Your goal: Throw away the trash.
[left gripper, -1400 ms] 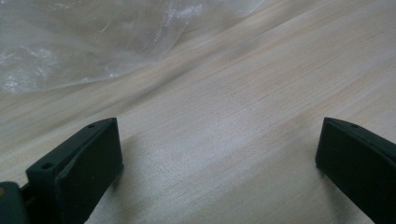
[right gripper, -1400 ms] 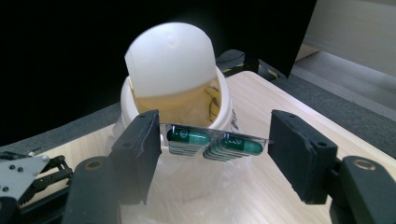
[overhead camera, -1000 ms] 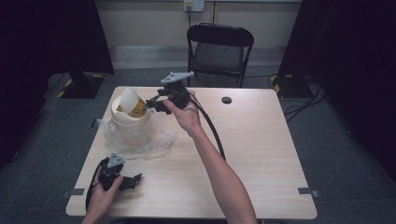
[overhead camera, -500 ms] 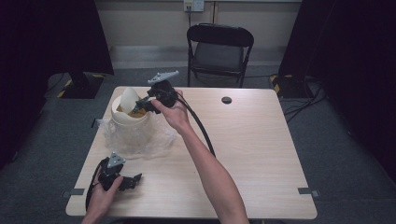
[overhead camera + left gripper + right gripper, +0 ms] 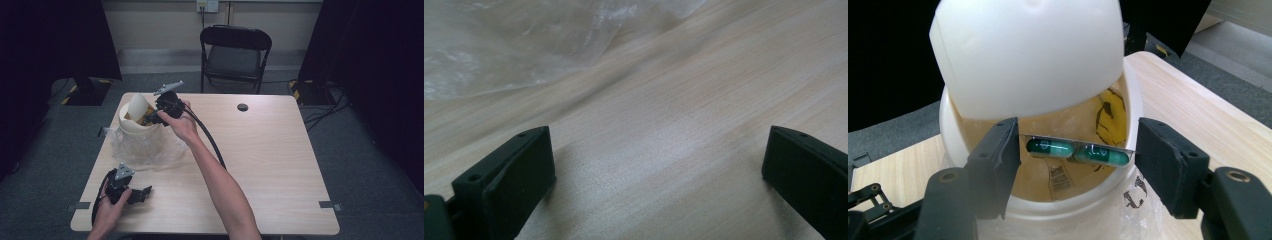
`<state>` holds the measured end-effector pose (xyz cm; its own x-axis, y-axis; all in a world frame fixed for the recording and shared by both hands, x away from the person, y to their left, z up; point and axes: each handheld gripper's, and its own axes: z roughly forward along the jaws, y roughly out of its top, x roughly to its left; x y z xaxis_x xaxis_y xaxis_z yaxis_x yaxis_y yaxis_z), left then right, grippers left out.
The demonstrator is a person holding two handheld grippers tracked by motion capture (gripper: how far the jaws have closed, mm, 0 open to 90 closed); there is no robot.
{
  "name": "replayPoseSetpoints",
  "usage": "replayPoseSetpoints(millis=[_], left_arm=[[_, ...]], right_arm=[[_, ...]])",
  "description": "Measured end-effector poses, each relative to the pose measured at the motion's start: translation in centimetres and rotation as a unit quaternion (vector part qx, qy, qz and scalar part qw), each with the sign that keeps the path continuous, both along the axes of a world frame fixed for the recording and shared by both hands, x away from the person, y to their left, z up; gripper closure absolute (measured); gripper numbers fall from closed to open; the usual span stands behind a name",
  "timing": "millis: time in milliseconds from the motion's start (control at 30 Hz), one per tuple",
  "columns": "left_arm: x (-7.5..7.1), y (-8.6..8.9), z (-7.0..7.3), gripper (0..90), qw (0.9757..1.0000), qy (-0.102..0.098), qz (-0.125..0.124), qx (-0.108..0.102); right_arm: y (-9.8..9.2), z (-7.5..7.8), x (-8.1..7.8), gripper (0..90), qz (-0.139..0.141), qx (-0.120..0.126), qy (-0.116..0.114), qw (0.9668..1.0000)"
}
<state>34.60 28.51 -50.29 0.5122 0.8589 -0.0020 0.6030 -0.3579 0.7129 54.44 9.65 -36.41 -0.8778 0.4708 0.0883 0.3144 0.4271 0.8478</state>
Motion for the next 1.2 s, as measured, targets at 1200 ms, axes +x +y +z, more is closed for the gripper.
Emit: replayPoseSetpoints(millis=[1200], left_arm=[[0.0, 0.0, 0.0, 0.0, 1.0, 0.0, 0.0, -0.002]], right_arm=[[-4.2, -0.1, -1.4, 14.4, -0.055, 0.004, 0.003, 0.9985]])
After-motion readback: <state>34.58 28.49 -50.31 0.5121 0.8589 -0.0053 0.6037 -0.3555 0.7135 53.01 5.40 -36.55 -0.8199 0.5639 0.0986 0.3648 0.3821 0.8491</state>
